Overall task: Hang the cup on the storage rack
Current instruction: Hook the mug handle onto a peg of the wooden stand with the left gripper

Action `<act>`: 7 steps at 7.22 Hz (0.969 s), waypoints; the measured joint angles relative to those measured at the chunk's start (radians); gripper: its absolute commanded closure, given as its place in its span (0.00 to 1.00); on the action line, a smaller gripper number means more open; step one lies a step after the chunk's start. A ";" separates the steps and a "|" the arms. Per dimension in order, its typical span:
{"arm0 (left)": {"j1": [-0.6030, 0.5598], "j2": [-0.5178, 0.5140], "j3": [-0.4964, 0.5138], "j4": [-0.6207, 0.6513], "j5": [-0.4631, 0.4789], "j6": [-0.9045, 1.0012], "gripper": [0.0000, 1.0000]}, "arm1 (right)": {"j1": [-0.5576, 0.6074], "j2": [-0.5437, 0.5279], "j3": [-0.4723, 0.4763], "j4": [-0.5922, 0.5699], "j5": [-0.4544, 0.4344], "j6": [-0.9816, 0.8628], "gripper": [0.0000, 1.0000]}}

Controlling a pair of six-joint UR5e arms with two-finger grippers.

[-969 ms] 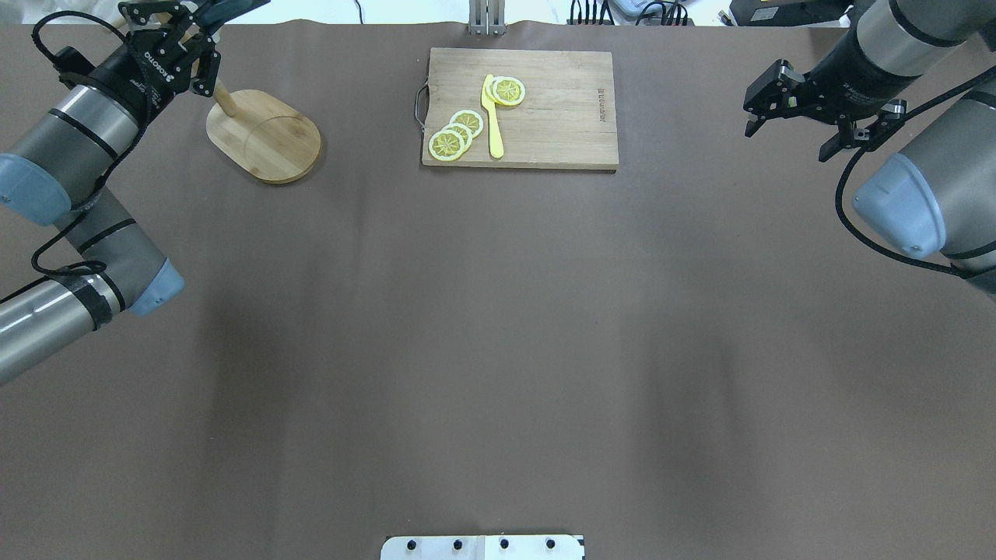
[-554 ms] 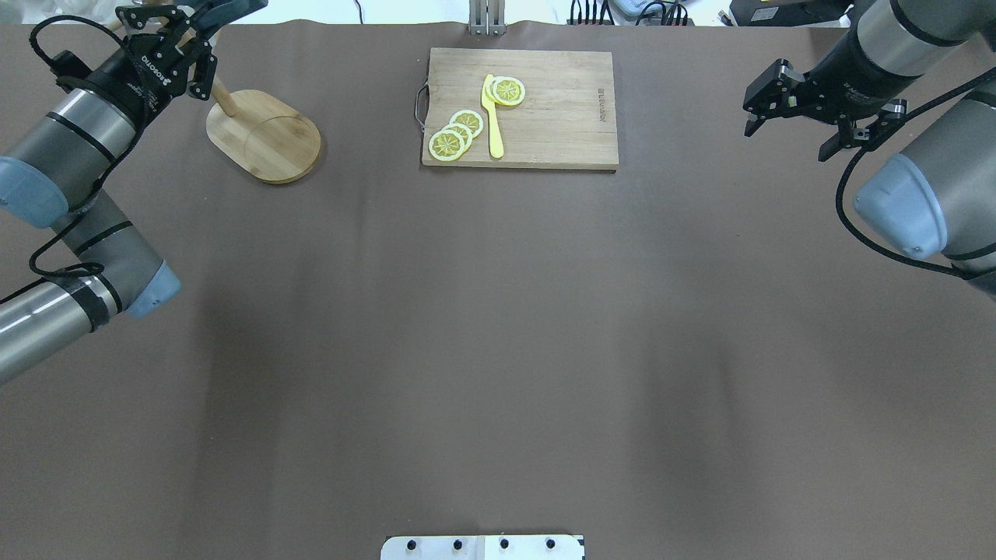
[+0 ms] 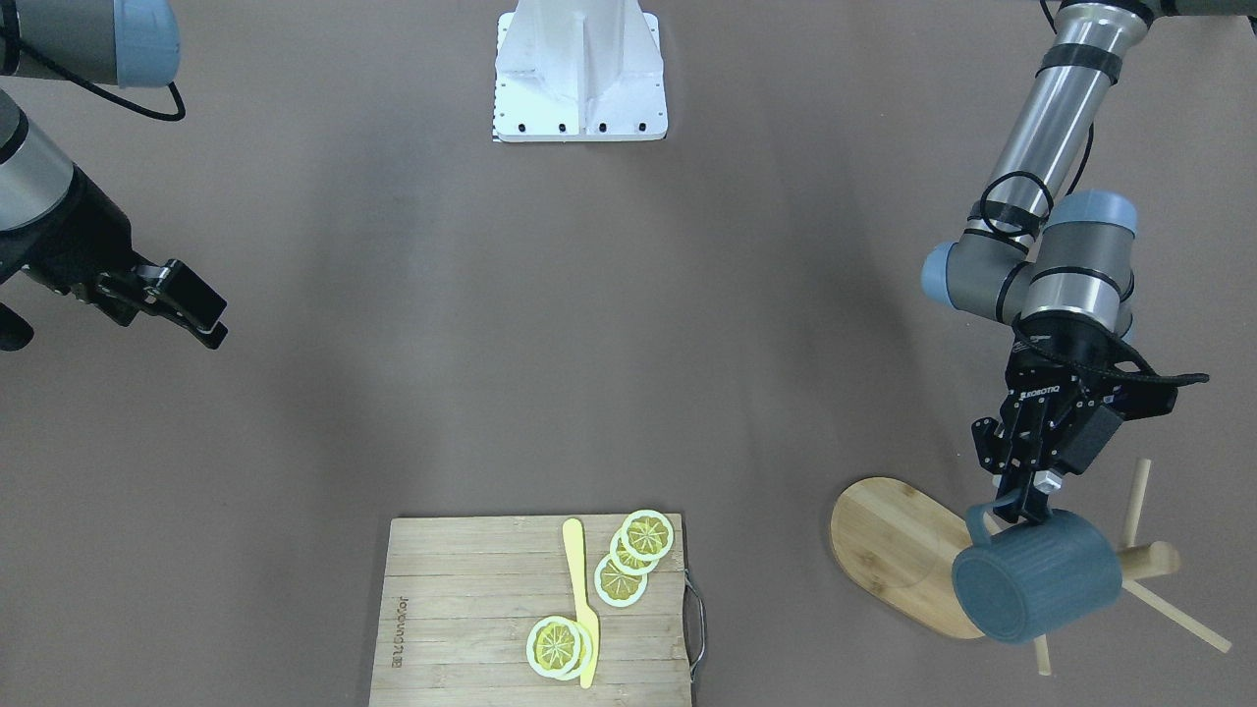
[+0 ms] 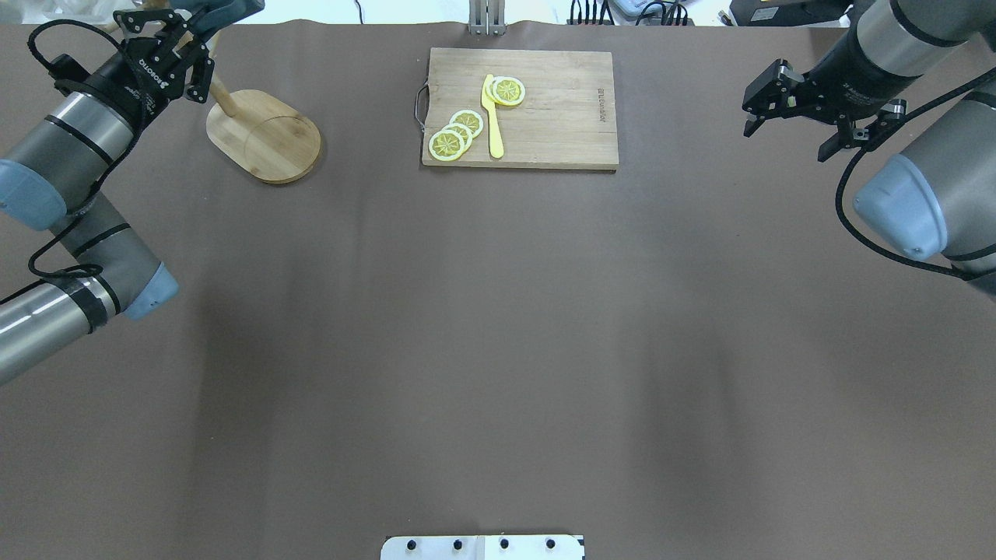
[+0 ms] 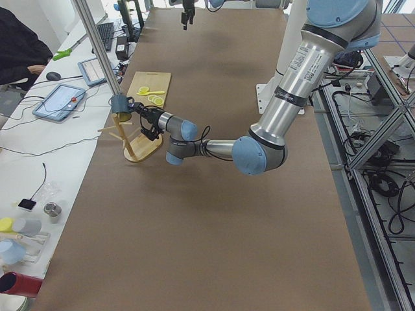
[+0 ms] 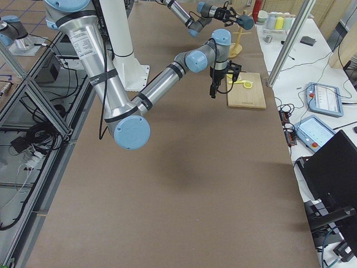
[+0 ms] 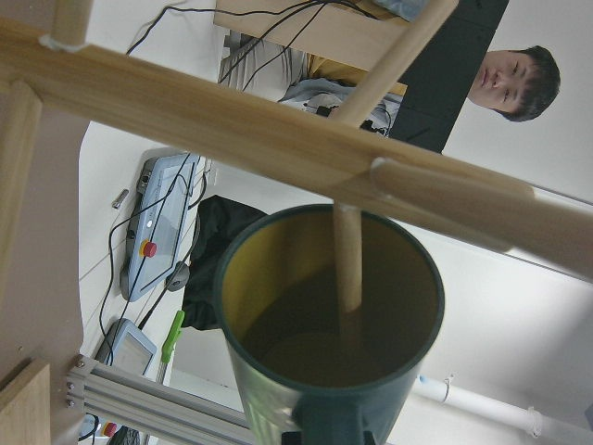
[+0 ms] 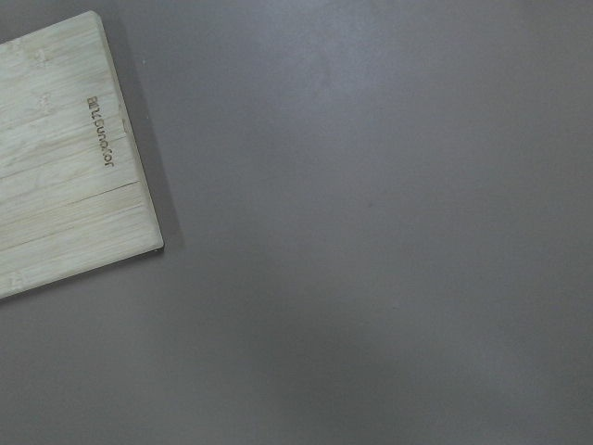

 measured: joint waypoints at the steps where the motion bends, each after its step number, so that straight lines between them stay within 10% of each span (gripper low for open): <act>1: 0.000 0.002 0.000 0.000 0.000 0.000 1.00 | 0.000 0.000 0.000 0.000 0.000 0.000 0.00; 3: -0.002 0.006 0.002 -0.001 -0.001 0.000 1.00 | -0.001 0.000 0.000 0.000 0.000 0.000 0.00; 4: -0.002 0.007 0.002 -0.001 -0.001 0.000 0.72 | -0.001 0.000 0.000 0.000 0.000 0.000 0.00; 7: -0.002 0.020 0.003 -0.001 -0.006 0.001 0.53 | -0.002 0.000 0.001 0.000 0.000 0.000 0.00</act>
